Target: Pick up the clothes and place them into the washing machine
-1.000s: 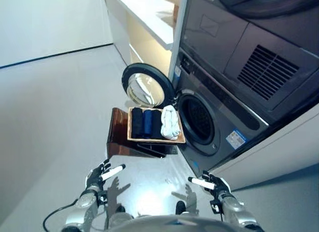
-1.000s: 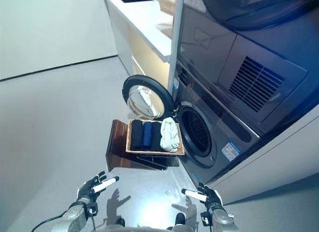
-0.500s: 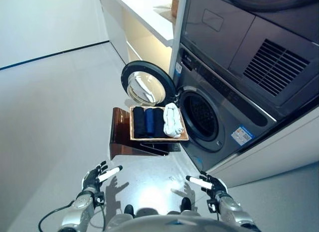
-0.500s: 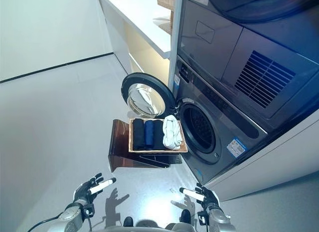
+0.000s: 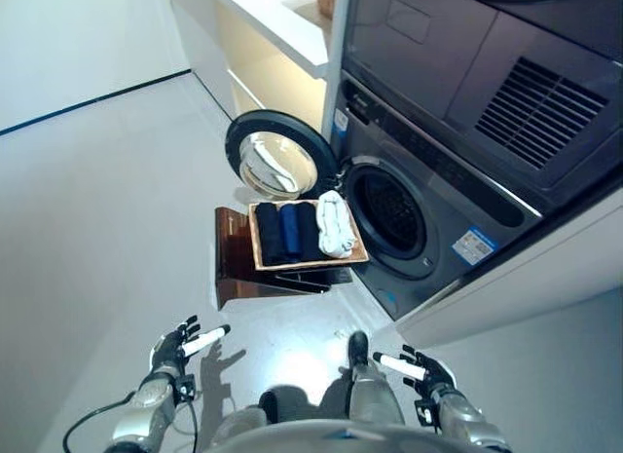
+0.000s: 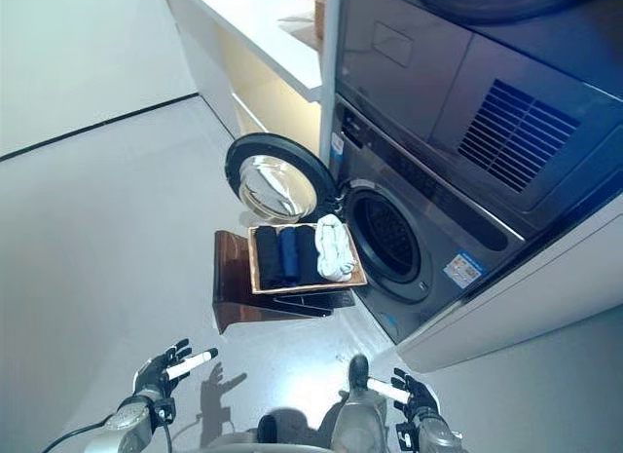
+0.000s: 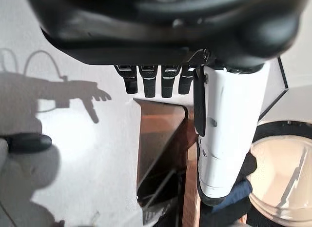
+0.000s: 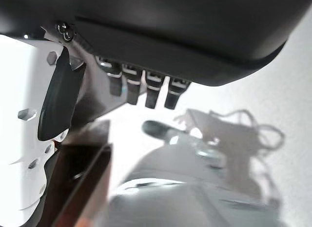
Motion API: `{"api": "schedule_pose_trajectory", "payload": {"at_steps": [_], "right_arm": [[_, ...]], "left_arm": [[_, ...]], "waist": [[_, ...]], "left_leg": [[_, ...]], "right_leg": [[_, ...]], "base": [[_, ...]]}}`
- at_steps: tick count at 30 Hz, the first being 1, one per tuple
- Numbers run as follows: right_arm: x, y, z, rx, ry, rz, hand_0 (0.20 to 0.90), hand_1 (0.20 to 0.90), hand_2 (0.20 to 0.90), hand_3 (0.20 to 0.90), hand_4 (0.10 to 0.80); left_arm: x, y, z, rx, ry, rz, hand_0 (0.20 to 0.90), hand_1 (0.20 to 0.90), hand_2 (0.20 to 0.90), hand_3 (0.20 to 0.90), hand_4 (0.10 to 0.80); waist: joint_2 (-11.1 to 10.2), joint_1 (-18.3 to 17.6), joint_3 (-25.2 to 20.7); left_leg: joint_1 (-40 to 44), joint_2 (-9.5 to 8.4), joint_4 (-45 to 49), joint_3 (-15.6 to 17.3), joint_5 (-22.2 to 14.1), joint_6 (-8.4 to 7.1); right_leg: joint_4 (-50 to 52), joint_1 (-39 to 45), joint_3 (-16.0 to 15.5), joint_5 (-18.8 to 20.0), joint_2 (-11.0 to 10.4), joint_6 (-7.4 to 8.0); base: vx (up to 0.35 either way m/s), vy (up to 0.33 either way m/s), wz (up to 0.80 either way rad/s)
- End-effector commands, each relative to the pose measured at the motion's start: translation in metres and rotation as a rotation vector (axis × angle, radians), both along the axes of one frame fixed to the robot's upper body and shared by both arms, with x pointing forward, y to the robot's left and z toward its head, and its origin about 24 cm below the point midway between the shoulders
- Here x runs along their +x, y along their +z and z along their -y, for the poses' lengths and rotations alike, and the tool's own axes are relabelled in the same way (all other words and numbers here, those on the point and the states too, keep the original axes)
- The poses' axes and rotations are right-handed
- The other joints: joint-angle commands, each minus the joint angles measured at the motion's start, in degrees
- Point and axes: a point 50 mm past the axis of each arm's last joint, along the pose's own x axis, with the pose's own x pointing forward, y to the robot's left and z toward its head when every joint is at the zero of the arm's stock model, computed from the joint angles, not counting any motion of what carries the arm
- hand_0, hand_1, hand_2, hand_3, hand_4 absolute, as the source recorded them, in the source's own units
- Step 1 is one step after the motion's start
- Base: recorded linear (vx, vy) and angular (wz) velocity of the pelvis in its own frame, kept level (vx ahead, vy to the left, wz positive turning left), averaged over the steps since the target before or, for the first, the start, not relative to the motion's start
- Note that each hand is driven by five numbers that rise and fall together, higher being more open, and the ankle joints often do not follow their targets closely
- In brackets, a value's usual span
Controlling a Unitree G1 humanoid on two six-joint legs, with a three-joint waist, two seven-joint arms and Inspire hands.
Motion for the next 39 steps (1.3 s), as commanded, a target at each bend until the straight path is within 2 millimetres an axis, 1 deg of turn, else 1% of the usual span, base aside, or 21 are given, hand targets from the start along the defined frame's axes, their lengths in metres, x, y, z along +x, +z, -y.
{"api": "schedule_pose_trajectory", "payload": {"at_steps": [1, 3, 4, 5, 7, 8, 9, 12, 15, 17, 21, 23, 25, 28, 29, 30, 33, 34, 35, 37, 39], "right_arm": [[0.040, 0.022, 0.021, -0.062, 0.013, 0.160, 0.900, 0.900, 0.900, 0.900, 0.800], [0.037, 0.021, 0.021, -0.062, 0.019, 0.147, 0.900, 0.900, 0.900, 0.900, 0.800], [0.037, 0.021, 0.021, -0.062, 0.019, 0.147, 0.900, 0.900, 0.900, 0.900, 0.800], [0.037, 0.020, 0.020, -0.058, 0.026, 0.145, 0.900, 0.900, 0.900, 0.900, 0.800], [0.039, 0.020, 0.019, -0.057, 0.037, 0.144, 0.900, 0.900, 0.900, 0.900, 0.800], [0.040, 0.021, 0.020, -0.061, 0.043, 0.147, 0.900, 0.900, 0.900, 0.900, 0.800], [0.041, 0.021, 0.022, -0.069, 0.043, 0.148, 0.900, 0.900, 0.900, 0.900, 0.800], [0.042, 0.023, 0.029, -0.086, 0.031, 0.157, 0.900, 0.900, 0.900, 0.900, 0.800], [0.041, 0.024, 0.037, -0.118, 0.023, 0.145, 0.900, 0.900, 0.900, 0.900, 0.800], [0.038, 0.024, 0.043, -0.126, -0.004, 0.143, 0.900, 0.900, 0.900, 0.900, 0.800], [0.029, 0.023, 0.053, -0.137, -0.045, 0.119, 0.900, 0.900, 0.900, 0.900, 0.800], [0.025, 0.023, 0.057, -0.148, -0.066, 0.108, 0.900, 0.900, 0.900, 0.900, 0.800], [0.025, 0.024, 0.058, -0.150, -0.074, 0.111, 0.900, 0.900, 0.900, 0.900, 0.800], [0.028, 0.027, 0.062, -0.163, -0.079, 0.124, 0.900, 0.900, 0.900, 0.900, 0.800], [0.029, 0.027, 0.062, -0.165, -0.077, 0.126, 0.900, 0.900, 0.900, 0.900, 0.800], [0.030, 0.027, 0.062, -0.166, -0.074, 0.126, 0.900, 0.900, 0.900, 0.900, 0.800], [0.034, 0.029, 0.059, -0.167, -0.064, 0.139, 0.900, 0.900, 0.900, 0.900, 0.800], [0.034, 0.028, 0.059, -0.169, -0.062, 0.135, 0.900, 0.900, 0.900, 0.900, 0.800], [0.034, 0.028, 0.059, -0.169, -0.062, 0.135, 0.900, 0.900, 0.900, 0.900, 0.800], [0.035, 0.028, 0.057, -0.168, -0.059, 0.138, 0.900, 0.900, 0.900, 0.900, 0.800], [0.036, 0.027, 0.055, -0.163, -0.051, 0.137, 0.900, 0.900, 0.900, 0.900, 0.800]], "left_arm": [[0.028, 0.029, -0.008, 0.050, -0.047, 0.179, 0.900, 0.900, 0.900, 0.900, 0.800], [0.024, 0.027, -0.008, 0.045, -0.045, 0.170, 0.900, 0.900, 0.900, 0.900, 0.800], [0.024, 0.027, -0.008, 0.045, -0.045, 0.170, 0.900, 0.900, 0.900, 0.900, 0.800], [0.020, 0.025, -0.007, 0.037, -0.036, 0.162, 0.900, 0.900, 0.900, 0.900, 0.800], [0.019, 0.023, -0.005, 0.024, -0.023, 0.160, 0.900, 0.900, 0.900, 0.900, 0.800], [0.017, 0.020, -0.003, 0.019, -0.021, 0.145, 0.900, 0.900, 0.900, 0.900, 0.800], [0.020, 0.020, -0.001, 0.011, -0.023, 0.151, 0.900, 0.900, 0.900, 0.900, 0.800], [0.028, 0.021, 0.007, -0.009, -0.040, 0.173, 0.900, 0.900, 0.900, 0.900, 0.800], [0.034, 0.022, 0.013, -0.019, -0.042, 0.187, 0.900, 0.900, 0.900, 0.900, 0.800], [0.038, 0.023, 0.018, -0.028, -0.048, 0.198, 0.900, 0.900, 0.900, 0.900, 0.800], [0.041, 0.023, 0.023, -0.038, -0.064, 0.202, 0.900, 0.900, 0.900, 0.900, 0.800], [0.044, 0.026, 0.026, -0.049, -0.075, 0.215, 0.900, 0.900, 0.900, 0.900, 0.800], [0.044, 0.026, 0.026, -0.048, -0.080, 0.217, 0.900, 0.900, 0.900, 0.900, 0.800], [0.043, 0.027, 0.025, -0.039, -0.088, 0.213, 0.900, 0.900, 0.900, 0.900, 0.800], [0.042, 0.026, 0.024, -0.035, -0.084, 0.209, 0.900, 0.900, 0.900, 0.900, 0.800], [0.041, 0.026, 0.022, -0.032, -0.079, 0.207, 0.900, 0.900, 0.900, 0.900, 0.800], [0.039, 0.026, 0.020, -0.025, -0.074, 0.201, 0.900, 0.900, 0.900, 0.900, 0.800], [0.037, 0.025, 0.018, -0.022, -0.068, 0.196, 0.900, 0.900, 0.900, 0.900, 0.800], [0.037, 0.025, 0.018, -0.022, -0.068, 0.196, 0.900, 0.900, 0.900, 0.900, 0.800], [0.035, 0.024, 0.018, -0.025, -0.058, 0.190, 0.900, 0.900, 0.900, 0.900, 0.800], [0.033, 0.022, 0.018, -0.028, -0.052, 0.186, 0.900, 0.900, 0.900, 0.900, 0.800]], "waist": [[0.98, -1.40, -0.20], [0.97, -1.73, -0.55], [1.06, -1.77, -0.55], [1.22, -1.73, -1.03], [1.53, -1.45, -1.64], [2.21, -1.77, -2.18], [2.52, -1.95, -2.29], [3.57, -2.50, -2.33], [3.83, -2.78, -2.58], [4.04, -3.06, -2.44], [4.15, -3.35, -2.56], [3.74, -2.73, -1.74], [3.44, -2.44, -1.47], [1.43, -0.73, -1.08], [0.88, 0.09, -0.82], [0.63, 0.60, -0.60], [0.93, 2.59, 0.39], [1.73, 3.83, 0.78], [1.66, 3.91, 0.89], [2.21, 4.84, 1.00], [2.47, 5.75, 0.89]], "left_leg": [[11.77, -0.76, -2.69, 0.06, -3.82, -1.28], [13.17, 0.38, -3.46, -0.95, -4.22, -2.00], [13.23, 0.50, -3.50, -0.96, -4.25, -2.03], [14.40, 1.84, -3.93, -1.57, -4.70, -2.83], [15.06, 3.63, -3.98, -1.85, -4.17, -3.67], [14.91, 5.28, -3.67, -2.24, -3.37, -4.56], [14.36, 6.45, -2.85, -2.70, -2.11, -5.22], [12.63, 9.18, -0.86, -3.99, 2.14, -6.55], [10.95, 10.96, 1.94, -4.26, 4.77, -7.30], [10.14, 11.49, 4.06, -4.18, 6.79, -7.48], [7.91, 10.95, 10.53, -3.16, 10.41, -7.54], [3.37, 10.56, 13.24, -1.35, 13.44, -6.84], [2.17, 10.71, 11.85, -0.64, 12.94, -6.40], [-5.24, 8.95, 8.94, -0.09, 9.31, -5.59], [-7.91, 8.42, 8.56, 0.25, 8.23, -5.68], [-9.92, 8.17, 7.55, 0.23, 8.46, -5.93], [-14.88, 8.54, 4.12, -0.57, 13.25, -6.67], [-16.27, 9.14, 0.42, -1.85, 16.74, -7.06], [-15.92, 9.13, 0.12, -1.72, 16.83, -7.07], [-17.86, 9.00, -2.53, -1.86, 18.65, -7.64], [-18.86, 8.32, -3.33, -1.46, 19.52, -7.99]], "right_leg": [[-0.62, -6.25, 0.50, 15.19, 1.73, -0.29], [-0.09, -6.22, 1.26, 15.69, 1.94, -0.24], [-0.09, -6.16, 1.18, 15.65, 2.02, -0.25], [1.29, -6.35, 1.10, 14.46, 2.33, -0.65], [2.53, -6.33, 0.16, 13.32, 2.92, -1.35], [4.11, -6.60, 0.30, 11.35, 4.05, -2.26], [5.27, -6.69, 0.74, 10.62, 4.68, -2.79], [7.83, -7.12, 0.13, 8.02, 6.13, -4.14], [8.73, -6.57, -0.09, 5.62, 7.52, -5.40], [8.91, -5.77, -0.12, 4.24, 8.43, -6.25], [9.29, -3.48, 0.37, 1.13, 10.41, -8.46], [8.99, -0.78, 0.40, -0.72, 10.67, -9.60], [8.80, -0.11, 0.31, -1.15, 10.34, -9.63], [7.52, 2.45, 1.80, -2.44, 9.13, -9.42], [7.31, 3.25, 2.71, -3.09, 9.02, -9.27], [7.11, 3.93, 3.56, -3.23, 9.07, -9.31], [6.92, 6.72, 5.96, -4.47, 10.10, -9.41], [6.83, 8.84, 7.87, -5.82, 11.05, -9.43], [6.87, 8.98, 7.96, -5.93, 11.00, -9.45], [6.67, 11.10, 9.54, -7.17, 11.43, -9.27], [6.35, 13.33, 11.37, -8.47, 11.43, -9.01]], "base": [[0.270, -0.104, 0.87], [0.222, -0.112, 0.68], [0.242, -0.149, 0.51], [0.216, -0.152, 0.31], [0.244, -0.223, 0.10], [0.214, -0.221, 0.20], [0.180, -0.175, 0.31], [0.137, -0.165, 0.39], [0.148, -0.191, 0.35], [0.145, -0.156, 0.30], [0.136, -0.142, 0.06], [0.138, -0.128, 0.07], [0.078, -0.045, 0.26], [0.154, -0.053, 0.18], [0.174, -0.043, 0.08], [0.169, -0.010, -0.06], [0.233, 0.049, -0.33], [0.247, 0.072, -0.32], [0.261, 0.078, -0.39], [0.235, 0.075, -0.59], [0.284, 0.124, -0.48]]}}
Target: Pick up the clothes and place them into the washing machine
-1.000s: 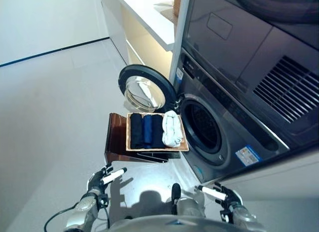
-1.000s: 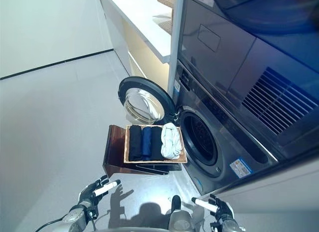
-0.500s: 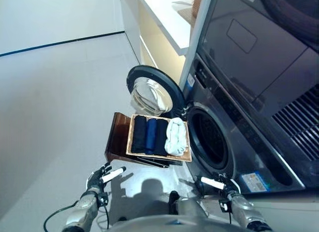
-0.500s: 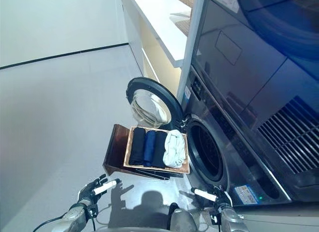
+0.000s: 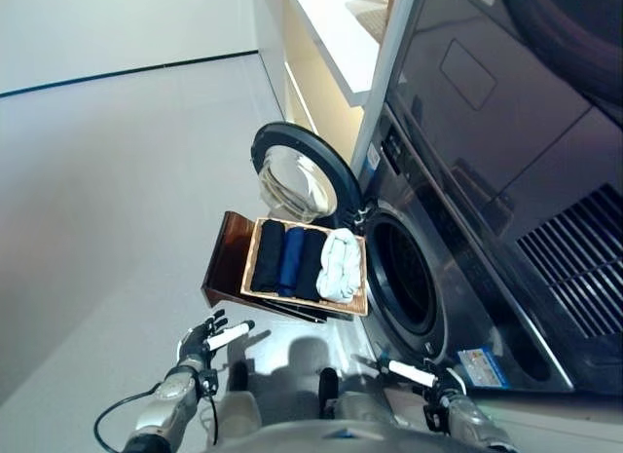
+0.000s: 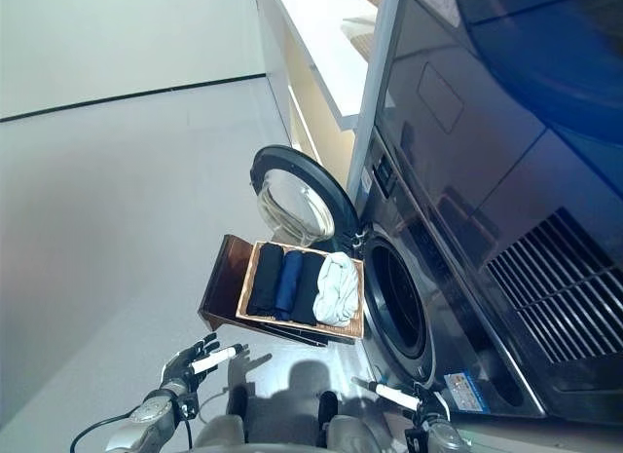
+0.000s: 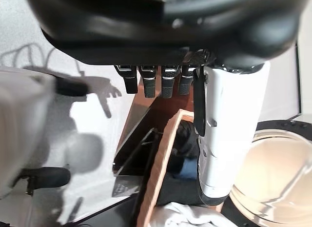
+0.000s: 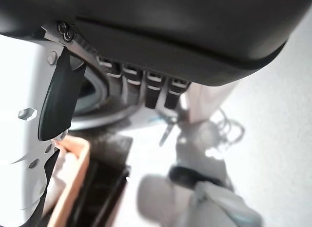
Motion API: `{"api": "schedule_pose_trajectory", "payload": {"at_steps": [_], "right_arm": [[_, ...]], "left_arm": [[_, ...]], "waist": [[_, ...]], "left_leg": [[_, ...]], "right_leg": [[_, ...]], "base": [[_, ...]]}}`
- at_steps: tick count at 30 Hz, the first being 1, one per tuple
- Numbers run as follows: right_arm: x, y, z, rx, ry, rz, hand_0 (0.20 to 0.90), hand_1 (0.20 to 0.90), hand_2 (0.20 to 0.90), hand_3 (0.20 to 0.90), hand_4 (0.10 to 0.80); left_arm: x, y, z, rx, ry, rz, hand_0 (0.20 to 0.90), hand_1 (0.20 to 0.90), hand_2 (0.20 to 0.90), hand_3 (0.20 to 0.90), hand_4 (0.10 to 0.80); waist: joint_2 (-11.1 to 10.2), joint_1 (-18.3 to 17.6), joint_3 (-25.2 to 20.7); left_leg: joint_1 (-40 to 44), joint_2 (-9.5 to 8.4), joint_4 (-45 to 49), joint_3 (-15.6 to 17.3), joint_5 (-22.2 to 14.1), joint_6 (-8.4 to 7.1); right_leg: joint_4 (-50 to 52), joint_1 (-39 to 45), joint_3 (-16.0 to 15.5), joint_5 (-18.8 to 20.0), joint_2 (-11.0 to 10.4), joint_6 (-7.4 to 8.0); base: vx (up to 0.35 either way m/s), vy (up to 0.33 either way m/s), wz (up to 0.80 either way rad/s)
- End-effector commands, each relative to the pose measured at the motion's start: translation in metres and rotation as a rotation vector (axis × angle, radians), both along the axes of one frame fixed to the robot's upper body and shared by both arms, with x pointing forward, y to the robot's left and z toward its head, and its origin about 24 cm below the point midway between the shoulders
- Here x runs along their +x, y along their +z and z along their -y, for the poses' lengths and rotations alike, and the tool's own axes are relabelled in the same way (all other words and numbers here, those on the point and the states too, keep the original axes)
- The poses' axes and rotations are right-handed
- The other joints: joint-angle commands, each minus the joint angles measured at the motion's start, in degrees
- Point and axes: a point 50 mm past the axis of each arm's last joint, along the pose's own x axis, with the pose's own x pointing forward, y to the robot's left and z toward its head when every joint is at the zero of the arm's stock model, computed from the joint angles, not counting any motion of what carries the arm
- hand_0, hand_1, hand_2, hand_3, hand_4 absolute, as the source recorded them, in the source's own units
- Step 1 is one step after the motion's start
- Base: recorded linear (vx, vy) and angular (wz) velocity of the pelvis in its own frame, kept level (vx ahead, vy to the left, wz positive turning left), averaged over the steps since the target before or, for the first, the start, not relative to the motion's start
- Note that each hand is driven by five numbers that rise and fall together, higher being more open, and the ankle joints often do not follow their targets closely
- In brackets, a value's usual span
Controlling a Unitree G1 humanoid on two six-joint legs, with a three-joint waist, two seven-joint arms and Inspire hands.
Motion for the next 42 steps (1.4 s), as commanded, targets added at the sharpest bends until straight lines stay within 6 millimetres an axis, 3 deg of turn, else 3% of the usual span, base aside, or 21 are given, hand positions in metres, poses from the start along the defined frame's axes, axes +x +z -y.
{"api": "schedule_pose_trajectory", "payload": {"at_steps": [1, 3, 5, 7, 13, 18, 26, 29, 33, 35, 38, 39, 40, 42], "right_arm": [[0.011, 0.017, 0.024, -0.086, -0.001, 0.094, 0.900, 0.900, 0.900, 0.900, 0.800], [0.012, 0.017, 0.020, -0.079, 0.020, 0.093, 0.900, 0.900, 0.900, 0.900, 0.800], [0.013, 0.015, 0.016, -0.070, 0.030, 0.088, 0.900, 0.900, 0.900, 0.900, 0.800], [0.020, 0.013, 0.006, -0.050, 0.054, 0.089, 0.900, 0.900, 0.900, 0.900, 0.800], [0.039, 0.019, -0.010, -0.026, 0.101, 0.147, 0.900, 0.900, 0.900, 0.900, 0.800], [0.037, 0.015, -0.019, -0.016, 0.132, 0.132, 0.900, 0.900, 0.900, 0.900, 0.800], [0.037, 0.016, -0.020, -0.027, 0.152, 0.127, 0.900, 0.900, 0.900, 0.900, 0.800], [0.035, 0.018, -0.014, -0.036, 0.130, 0.139, 0.900, 0.900, 0.900, 0.900, 0.800], [0.033, 0.020, -0.010, -0.038, 0.101, 0.149, 0.900, 0.900, 0.900, 0.900, 0.800], [0.036, 0.022, -0.011, -0.042, 0.114, 0.161, 0.900, 0.900, 0.900, 0.900, 0.800], [0.037, 0.022, -0.012, -0.043, 0.113, 0.159, 0.900, 0.900, 0.900, 0.900, 0.800], [0.037, 0.023, -0.011, -0.043, 0.117, 0.164, 0.900, 0.900, 0.900, 0.900, 0.800], [0.037, 0.024, -0.010, -0.045, 0.114, 0.171, 0.900, 0.900, 0.900, 0.900, 0.800], [0.036, 0.023, -0.009, -0.042, 0.103, 0.170, 0.900, 0.900, 0.900, 0.900, 0.800]], "left_arm": [[0.020, 0.026, -0.017, 0.046, 0.025, 0.167, 0.900, 0.900, 0.900, 0.900, 0.800], [0.018, 0.026, -0.019, 0.047, 0.028, 0.167, 0.900, 0.900, 0.900, 0.900, 0.800], [0.019, 0.027, -0.018, 0.050, 0.016, 0.167, 0.900, 0.900, 0.900, 0.900, 0.800], [0.025, 0.032, -0.022, 0.079, -0.003, 0.188, 0.900, 0.900, 0.900, 0.900, 0.800], [0.028, 0.036, -0.037, 0.132, 0.043, 0.192, 0.900, 0.900, 0.900, 0.900, 0.800], [0.026, 0.031, -0.034, 0.123, 0.039, 0.168, 0.900, 0.900, 0.900, 0.900, 0.800], [0.017, 0.029, -0.039, 0.117, 0.071, 0.150, 0.900, 0.900, 0.900, 0.900, 0.800], [0.018, 0.035, -0.044, 0.128, 0.067, 0.173, 0.900, 0.900, 0.900, 0.900, 0.800], [0.019, 0.034, -0.041, 0.123, 0.049, 0.170, 0.900, 0.900, 0.900, 0.900, 0.800], [0.018, 0.035, -0.040, 0.118, 0.052, 0.170, 0.900, 0.900, 0.900, 0.900, 0.800], [0.018, 0.035, -0.040, 0.121, 0.049, 0.169, 0.900, 0.900, 0.900, 0.900, 0.800], [0.018, 0.036, -0.039, 0.117, 0.046, 0.175, 0.900, 0.900, 0.900, 0.900, 0.800], [0.019, 0.037, -0.040, 0.117, 0.038, 0.179, 0.900, 0.900, 0.900, 0.900, 0.800], [0.020, 0.038, -0.040, 0.117, 0.035, 0.183, 0.900, 0.900, 0.900, 0.900, 0.800]], "waist": [[0.30, 2.04, -2.57], [0.37, 2.83, -2.78], [0.04, 2.95, -3.55], [-0.86, 3.13, -4.66], [-1.61, 4.03, -5.97], [-2.18, 3.59, -6.74], [-2.98, 3.81, -7.25], [-3.37, 3.80, -7.26], [-3.29, 3.62, -7.84], [-1.42, 2.98, -6.89], [-0.17, 2.61, -5.14], [0.37, 2.33, -4.77], [0.69, 1.54, -4.28], [0.94, 1.03, -3.56]], "left_leg": [[-4.44, -0.92, -4.36, 0.67, 13.23, 0.15], [-3.50, -1.25, -3.49, 0.23, 12.63, 0.88], [-3.60, -2.38, -1.48, 0.80, 11.39, 1.88], [-3.18, -4.08, 0.48, 2.67, 8.75, 3.91], [-1.26, -5.40, 1.12, 6.50, 6.19, 4.95], [0.01, -7.24, 1.65, 7.00, 4.13, 5.85], [1.55, -9.46, 2.10, 6.32, 1.91, 7.08], [0.95, -10.07, 3.40, 6.43, 2.61, 6.39], [0.26, -10.88, 3.08, 8.37, 2.55, 7.17], [2.76, -11.46, 2.24, 7.57, 0.59, 9.55], [4.41, -11.31, 2.54, 8.14, -0.19, 10.42], [5.26, -11.00, 2.23, 8.25, -0.38, 10.53], [6.86, -10.33, 1.35, 8.28, -0.77, 10.07], [7.32, -9.77, 1.30, 7.85, -1.05, 9.54]], "right_leg": [[2.31, 5.20, 4.79, -2.59, -0.78, 5.32], [2.65, 7.07, 6.83, -4.15, -1.50, 6.00], [3.37, 8.18, 7.26, -4.46, -3.79, 7.26], [5.17, 6.74, 8.31, -2.49, -6.66, 9.31], [6.00, 5.05, 6.35, 3.42, -10.40, 11.78], [5.23, 6.54, 4.62, 8.20, -12.64, 12.74], [8.19, 6.13, 4.30, 15.50, -14.31, 13.77], [8.06, 6.67, 4.16, 22.65, -14.34, 14.86], [10.65, 6.81, 2.34, 26.14, -15.41, 14.81], [21.44, 1.77, 2.89, 24.86, -15.42, 12.43], [26.44, -0.89, 1.74, 23.30, -15.52, 11.56], [26.64, -2.23, 1.00, 21.56, -15.62, 11.19], [23.88, -4.74, -1.05, 16.84, -16.48, 10.73], [22.27, -5.69, -1.78, 14.08, -16.82, 10.44]], "base": [[0.279, 0.167, -0.68], [0.238, 0.194, -1.07], [0.216, 0.230, -0.59], [0.186, 0.203, -0.31], [0.136, 0.094, -0.38], [0.127, 0.064, 0.04], [0.102, 0.044, 0.05], [0.074, -0.043, 0.13], [0.038, 0.075, 0.64], [0.105, 0.279, 0.29], [0.058, 0.182, -0.02], [0.143, 0.080, -0.05], [0.127, 0.016, -0.03], [0.114, -0.072, 0.04]]}}
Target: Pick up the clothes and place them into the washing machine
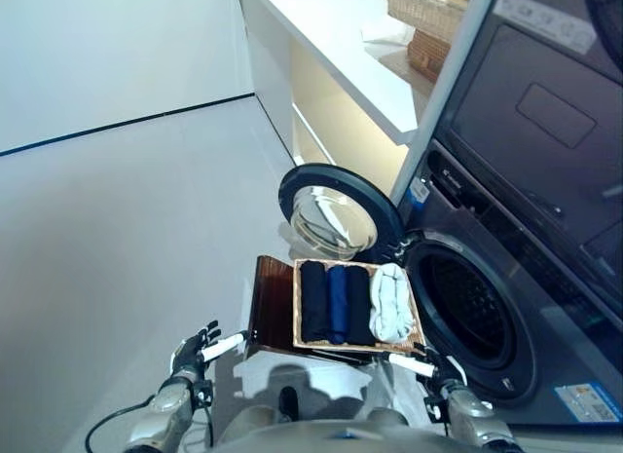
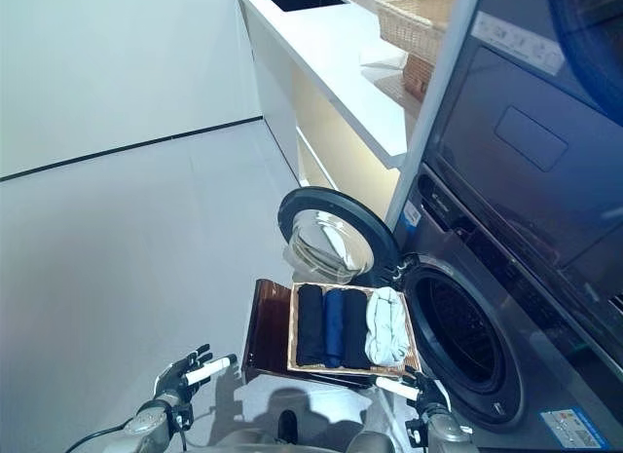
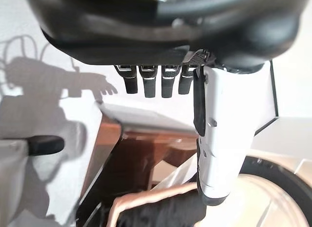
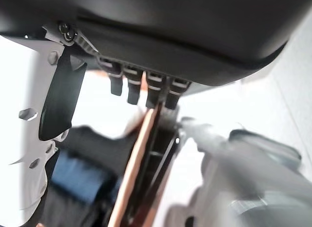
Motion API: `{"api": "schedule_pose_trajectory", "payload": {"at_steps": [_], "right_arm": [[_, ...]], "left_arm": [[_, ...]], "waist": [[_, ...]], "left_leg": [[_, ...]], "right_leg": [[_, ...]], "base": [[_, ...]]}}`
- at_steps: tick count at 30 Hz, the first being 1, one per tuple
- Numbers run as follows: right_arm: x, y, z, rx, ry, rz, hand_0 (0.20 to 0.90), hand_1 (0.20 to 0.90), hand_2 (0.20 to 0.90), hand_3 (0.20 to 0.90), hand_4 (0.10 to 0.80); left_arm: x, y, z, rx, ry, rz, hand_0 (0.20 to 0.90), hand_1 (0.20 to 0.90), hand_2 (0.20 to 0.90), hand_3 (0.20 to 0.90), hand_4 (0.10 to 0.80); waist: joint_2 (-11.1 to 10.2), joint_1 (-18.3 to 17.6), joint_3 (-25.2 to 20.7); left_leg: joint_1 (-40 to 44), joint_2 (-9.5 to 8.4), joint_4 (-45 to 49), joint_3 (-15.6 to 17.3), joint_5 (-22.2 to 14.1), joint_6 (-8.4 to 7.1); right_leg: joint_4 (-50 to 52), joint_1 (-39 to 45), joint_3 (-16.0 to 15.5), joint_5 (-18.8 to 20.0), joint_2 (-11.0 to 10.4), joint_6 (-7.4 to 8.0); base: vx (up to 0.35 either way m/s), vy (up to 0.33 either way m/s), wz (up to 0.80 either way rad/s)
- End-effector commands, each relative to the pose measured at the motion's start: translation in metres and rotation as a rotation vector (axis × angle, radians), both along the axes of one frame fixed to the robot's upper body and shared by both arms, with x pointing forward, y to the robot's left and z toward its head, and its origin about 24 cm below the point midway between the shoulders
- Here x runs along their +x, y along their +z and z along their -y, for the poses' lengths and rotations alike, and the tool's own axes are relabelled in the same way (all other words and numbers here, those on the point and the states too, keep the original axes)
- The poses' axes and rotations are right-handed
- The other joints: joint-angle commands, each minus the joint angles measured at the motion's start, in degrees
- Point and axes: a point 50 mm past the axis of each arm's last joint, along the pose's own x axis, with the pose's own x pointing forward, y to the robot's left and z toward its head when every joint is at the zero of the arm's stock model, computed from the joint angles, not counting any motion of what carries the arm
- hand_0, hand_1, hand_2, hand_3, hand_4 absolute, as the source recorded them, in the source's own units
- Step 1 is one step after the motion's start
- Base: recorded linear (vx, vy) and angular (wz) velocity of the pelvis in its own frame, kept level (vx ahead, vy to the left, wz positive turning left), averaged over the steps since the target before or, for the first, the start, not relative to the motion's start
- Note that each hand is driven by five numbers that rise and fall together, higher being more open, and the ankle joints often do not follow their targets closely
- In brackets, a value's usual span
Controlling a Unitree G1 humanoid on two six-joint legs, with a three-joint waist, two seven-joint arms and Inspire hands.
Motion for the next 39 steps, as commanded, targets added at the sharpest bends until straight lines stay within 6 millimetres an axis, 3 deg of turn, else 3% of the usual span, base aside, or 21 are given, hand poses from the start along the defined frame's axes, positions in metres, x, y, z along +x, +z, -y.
{"api": "schedule_pose_trajectory", "payload": {"at_steps": [1, 5, 7, 10, 12, 14, 16, 17, 18, 23, 25, 30, 36, 39], "right_arm": [[0.035, 0.024, 0.015, -0.063, -0.007, 0.149, 0.900, 0.900, 0.900, 0.900, 0.800], [0.036, 0.024, 0.013, -0.060, -0.003, 0.153, 0.900, 0.900, 0.900, 0.900, 0.800], [0.036, 0.024, 0.013, -0.066, 0.017, 0.152, 0.900, 0.900, 0.900, 0.900, 0.800], [0.041, 0.029, 0.014, -0.082, 0.038, 0.172, 0.900, 0.900, 0.900, 0.900, 0.800], [0.044, 0.031, 0.014, -0.089, 0.043, 0.182, 0.900, 0.900, 0.900, 0.900, 0.800], [0.053, 0.039, 0.016, -0.110, 0.048, 0.221, 0.900, 0.900, 0.900, 0.900, 0.800], [0.063, 0.045, 0.014, -0.124, 0.060, 0.261, 0.900, 0.900, 0.900, 0.900, 0.800], [0.069, 0.050, 0.014, -0.151, 0.079, 0.285, 0.900, 0.900, 0.900, 0.900, 0.800], [0.069, 0.050, 0.014, -0.151, 0.079, 0.285, 0.900, 0.900, 0.900, 0.900, 0.800], [0.073, 0.058, 0.015, -0.161, 0.112, 0.319, 0.900, 0.900, 0.900, 0.900, 0.800], [0.075, 0.060, 0.018, -0.188, 0.121, 0.321, 0.900, 0.900, 0.900, 0.900, 0.800], [0.085, 0.069, 0.029, -0.293, 0.117, 0.337, 0.900, 0.900, 0.900, 0.900, 0.800], [0.115, 0.084, 0.043, -0.415, 0.120, 0.340, 0.900, 0.900, 0.900, 0.900, 0.800], [0.118, 0.082, 0.045, -0.430, 0.112, 0.313, 0.900, 0.900, 0.900, 0.900, 0.800]], "left_arm": [[0.034, 0.035, -0.019, 0.048, 0.010, 0.207, 0.900, 0.900, 0.900, 0.900, 0.800], [0.033, 0.037, -0.023, 0.055, 0.035, 0.213, 0.900, 0.900, 0.900, 0.900, 0.800], [0.029, 0.034, -0.025, 0.056, 0.043, 0.203, 0.900, 0.900, 0.900, 0.900, 0.800], [0.024, 0.030, -0.025, 0.050, 0.063, 0.184, 0.900, 0.900, 0.900, 0.900, 0.800], [0.022, 0.029, -0.025, 0.049, 0.070, 0.182, 0.900, 0.900, 0.900, 0.900, 0.800], [0.024, 0.032, -0.028, 0.057, 0.075, 0.192, 0.900, 0.900, 0.900, 0.900, 0.800], [0.029, 0.036, -0.028, 0.062, 0.080, 0.216, 0.900, 0.900, 0.900, 0.900, 0.800], [0.033, 0.040, -0.031, 0.073, 0.096, 0.243, 0.900, 0.900, 0.900, 0.900, 0.800], [0.033, 0.040, -0.031, 0.073, 0.096, 0.242, 0.900, 0.900, 0.900, 0.900, 0.800], [0.035, 0.037, -0.025, 0.047, 0.111, 0.247, 0.900, 0.900, 0.900, 0.900, 0.800], [0.038, 0.038, -0.020, 0.034, 0.102, 0.255, 0.900, 0.900, 0.900, 0.900, 0.800], [0.046, 0.045, -0.013, 0.026, 0.077, 0.302, 0.900, 0.900, 0.900, 0.900, 0.800], [0.050, 0.050, -0.005, 0.008, 0.041, 0.337, 0.900, 0.900, 0.900, 0.900, 0.800], [0.052, 0.050, -0.004, 0.007, 0.032, 0.340, 0.900, 0.900, 0.900, 0.900, 0.800]], "waist": [[-0.21, -1.91, 4.34], [-1.36, -3.10, 5.35], [-2.81, -2.44, 5.49], [-3.05, -1.77, 4.82], [-2.92, -1.51, 4.53], [-2.71, -2.07, 5.25], [-2.40, -2.11, 6.37], [-2.35, -1.46, 6.86], [-2.28, -1.56, 6.83], [-1.71, -1.72, 6.72], [-1.39, -1.95, 6.82], [-0.49, -2.08, 7.67], [1.17, -0.72, 8.89], [1.38, -0.38, 9.33]], "left_leg": [[3.51, 3.20, -1.15, -4.31, 0.35, -8.00], [5.45, 3.42, -1.46, -5.05, -1.00, -9.45], [6.13, 3.36, -1.06, -4.93, -1.70, -10.34], [5.71, 3.95, -1.19, -4.67, -1.55, -10.75], [5.54, 4.12, -1.22, -4.62, -1.55, -10.62], [5.31, 3.96, -1.60, -4.99, -1.44, -10.50], [3.43, 4.52, -1.34, -5.02, -1.33, -11.11], [2.32, 5.64, -0.45, -4.70, -1.50, -12.16], [2.24, 5.72, -0.33, -4.82, -1.57, -12.20], [2.05, 9.93, -2.13, -6.79, 0.75, -14.20], [1.59, 10.51, -2.75, -7.23, 1.23, -14.41], [-0.33, 10.86, -3.28, -7.64, 2.08, -14.49], [-4.07, 10.60, -4.66, -7.64, 3.94, -14.64], [-4.93, 10.46, -4.62, -7.81, 4.14, -14.61]], "right_leg": [[-10.89, 2.85, -1.37, 12.33, -1.93, 2.27], [-18.58, 1.36, -2.12, 14.10, -2.73, 3.93], [-22.67, 4.84, -4.66, 14.83, -3.42, 4.80], [-24.32, 6.42, -6.30, 13.62, -2.88, 5.15], [-23.07, 6.04, -6.47, 13.10, -2.98, 5.34], [-20.45, 2.99, -3.91, 15.00, -3.56, 5.95], [-22.92, 1.75, -2.99, 14.71, -3.72, 5.62], [-25.25, 0.93, -4.98, 13.86, -3.35, 5.09], [-25.34, 1.04, -5.15, 13.87, -3.28, 5.05], [-26.02, 2.44, -6.85, 10.64, -0.21, 3.58], [-25.66, 2.12, -7.01, 9.92, 0.31, 3.15], [-24.69, -0.44, -6.89, 9.65, 0.48, 2.81], [-24.82, -4.39, -6.59, 10.36, 0.42, 2.82], [-24.66, -5.04, -6.60, 10.44, 0.33, 2.78]], "base": [[0.101, -0.099, 0.02], [0.119, -0.126, 0.01], [0.101, -0.144, 0.21], [0.027, -0.064, 0.25], [0.017, -0.038, -0.09], [-0.032, -0.049, -0.30], [-0.092, -0.134, 0.08], [-0.030, -0.164, 0.05], [0.022, -0.180, -0.08], [0.055, -0.140, -0.03], [0.016, -0.099, 0.24], [-0.037, -0.046, 0.19], [-0.060, -0.020, 0.02], [-0.025, -0.011, 0.01]]}}
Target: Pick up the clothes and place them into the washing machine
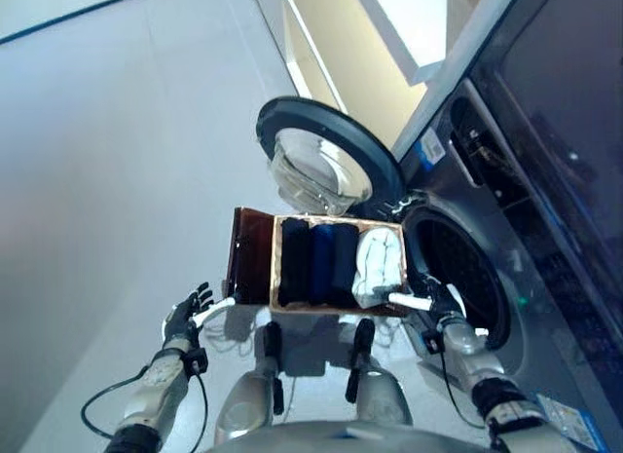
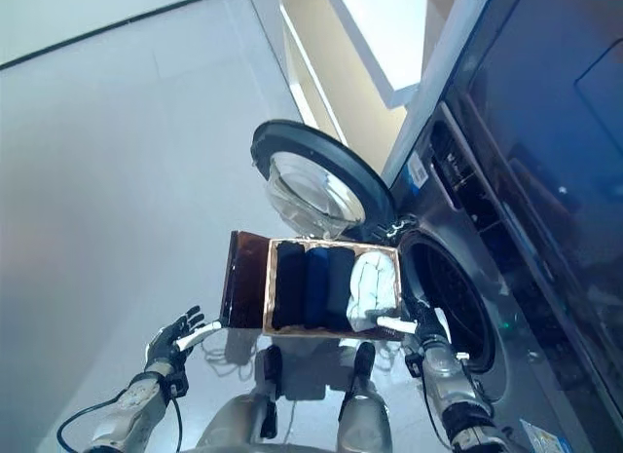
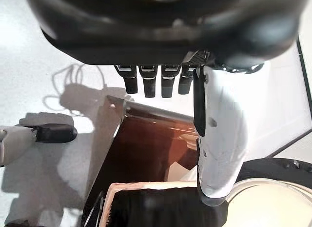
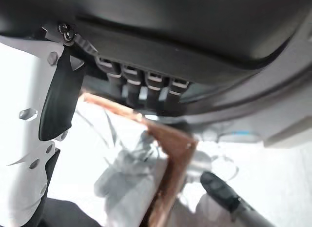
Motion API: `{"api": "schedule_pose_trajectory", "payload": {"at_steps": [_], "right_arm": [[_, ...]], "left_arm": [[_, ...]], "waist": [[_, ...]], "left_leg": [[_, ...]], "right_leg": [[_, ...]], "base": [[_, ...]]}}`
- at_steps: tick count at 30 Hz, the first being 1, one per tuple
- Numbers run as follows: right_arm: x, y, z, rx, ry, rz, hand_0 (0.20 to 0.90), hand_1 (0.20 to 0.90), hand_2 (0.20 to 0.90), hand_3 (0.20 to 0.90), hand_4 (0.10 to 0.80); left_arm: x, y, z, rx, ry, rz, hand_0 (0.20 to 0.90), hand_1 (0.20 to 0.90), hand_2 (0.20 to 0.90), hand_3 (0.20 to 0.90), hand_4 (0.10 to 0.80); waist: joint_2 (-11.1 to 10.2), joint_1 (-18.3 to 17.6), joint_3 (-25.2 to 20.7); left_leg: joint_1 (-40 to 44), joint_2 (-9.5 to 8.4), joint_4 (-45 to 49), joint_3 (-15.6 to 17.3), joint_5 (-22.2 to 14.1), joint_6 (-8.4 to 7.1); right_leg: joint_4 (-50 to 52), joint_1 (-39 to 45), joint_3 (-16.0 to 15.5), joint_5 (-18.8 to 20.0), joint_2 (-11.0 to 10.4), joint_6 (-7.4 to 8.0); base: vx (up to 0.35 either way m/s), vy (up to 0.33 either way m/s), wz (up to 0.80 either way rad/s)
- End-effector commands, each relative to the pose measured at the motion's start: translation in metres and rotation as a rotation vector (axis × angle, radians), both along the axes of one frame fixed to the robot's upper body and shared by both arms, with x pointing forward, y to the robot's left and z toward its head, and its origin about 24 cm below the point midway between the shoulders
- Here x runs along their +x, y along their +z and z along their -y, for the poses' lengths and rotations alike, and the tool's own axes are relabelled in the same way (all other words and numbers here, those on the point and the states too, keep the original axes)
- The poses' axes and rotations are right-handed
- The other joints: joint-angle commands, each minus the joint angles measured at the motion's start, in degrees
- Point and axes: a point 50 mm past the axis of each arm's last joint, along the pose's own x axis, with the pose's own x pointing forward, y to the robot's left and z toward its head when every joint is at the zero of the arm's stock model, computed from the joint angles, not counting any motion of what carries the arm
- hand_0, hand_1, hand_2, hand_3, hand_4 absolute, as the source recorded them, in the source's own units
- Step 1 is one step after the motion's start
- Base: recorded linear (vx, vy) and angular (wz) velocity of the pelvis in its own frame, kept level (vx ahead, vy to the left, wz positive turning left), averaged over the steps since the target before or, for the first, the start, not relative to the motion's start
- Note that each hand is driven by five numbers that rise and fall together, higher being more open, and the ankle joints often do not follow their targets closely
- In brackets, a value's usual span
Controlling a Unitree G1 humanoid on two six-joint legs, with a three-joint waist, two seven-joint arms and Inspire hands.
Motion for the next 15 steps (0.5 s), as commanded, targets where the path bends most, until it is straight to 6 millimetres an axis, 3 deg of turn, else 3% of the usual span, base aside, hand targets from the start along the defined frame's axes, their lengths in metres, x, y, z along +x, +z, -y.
{"api": "schedule_pose_trajectory", "payload": {"at_steps": [1, 8, 15], "right_arm": [[0.019, 0.022, 0.022, -0.131, -0.017, 0.070, 0.900, 0.900, 0.900, 0.900, 0.800], [0.030, 0.025, 0.031, -0.144, -0.071, 0.034, 0.900, 0.900, 0.900, 0.900, 0.800], [0.042, 0.032, 0.029, -0.163, -0.096, 0.055, 0.900, 0.900, 0.900, 0.900, 0.800]], "left_arm": [[0.019, 0.026, -0.010, 0.054, -0.010, 0.159, 0.900, 0.900, 0.900, 0.900, 0.800], [0.020, 0.028, -0.007, 0.059, -0.039, 0.168, 0.900, 0.900, 0.900, 0.900, 0.800], [0.023, 0.025, -0.004, 0.061, -0.038, 0.158, 0.900, 0.900, 0.900, 0.900, 0.800]], "waist": [[-0.53, 1.51, -0.12], [0.49, 2.71, 1.16], [0.59, 3.21, 1.86]], "left_leg": [[-1.16, 5.14, 1.38, -4.05, 1.20, -5.67], [-4.72, 3.65, 2.78, -4.98, 1.28, -5.22], [-5.42, 3.23, 3.13, -5.32, 1.37, -5.14]], "right_leg": [[6.15, -5.32, 3.67, 2.05, -5.39, 3.37], [6.84, -7.75, 3.52, 2.66, -6.44, 3.51], [6.44, -7.32, 3.04, 3.07, -7.10, 3.72]], "base": [[-0.052, -0.024, 0.00], [-0.042, 0.004, 0.12], [-0.004, 0.005, 0.06]]}}
